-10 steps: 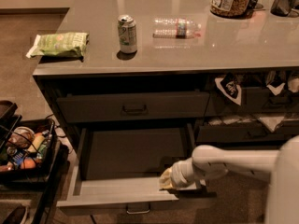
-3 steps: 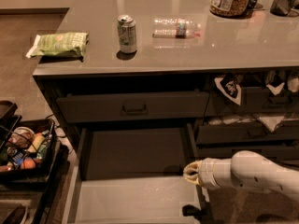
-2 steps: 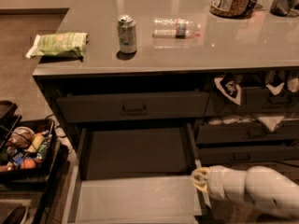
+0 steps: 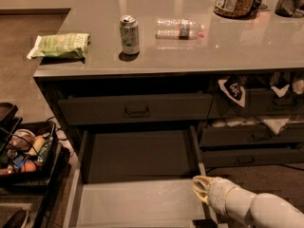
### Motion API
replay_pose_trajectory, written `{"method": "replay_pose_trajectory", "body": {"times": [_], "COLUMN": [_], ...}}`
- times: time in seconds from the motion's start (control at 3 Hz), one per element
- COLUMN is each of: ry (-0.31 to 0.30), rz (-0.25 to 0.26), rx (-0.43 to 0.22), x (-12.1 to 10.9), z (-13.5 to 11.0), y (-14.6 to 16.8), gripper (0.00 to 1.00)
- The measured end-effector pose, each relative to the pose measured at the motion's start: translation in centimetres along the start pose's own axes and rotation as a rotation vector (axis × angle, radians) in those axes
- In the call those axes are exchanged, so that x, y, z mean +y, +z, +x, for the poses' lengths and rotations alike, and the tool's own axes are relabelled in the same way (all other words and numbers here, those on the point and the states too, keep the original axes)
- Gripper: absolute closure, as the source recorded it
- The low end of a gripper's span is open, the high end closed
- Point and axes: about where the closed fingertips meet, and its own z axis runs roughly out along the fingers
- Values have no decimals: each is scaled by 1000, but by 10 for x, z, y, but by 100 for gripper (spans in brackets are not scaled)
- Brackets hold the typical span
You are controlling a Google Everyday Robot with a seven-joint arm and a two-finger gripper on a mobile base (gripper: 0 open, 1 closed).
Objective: Open middle drawer
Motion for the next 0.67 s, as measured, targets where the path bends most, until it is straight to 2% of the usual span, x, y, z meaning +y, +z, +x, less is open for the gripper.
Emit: {"method": "replay_pose_trajectory", "body": {"times": [0.67], "ry": [1], "rz": [-3], "rx": [1], "x": [0], "z": [0], "y": [0], "gripper": [28]}}
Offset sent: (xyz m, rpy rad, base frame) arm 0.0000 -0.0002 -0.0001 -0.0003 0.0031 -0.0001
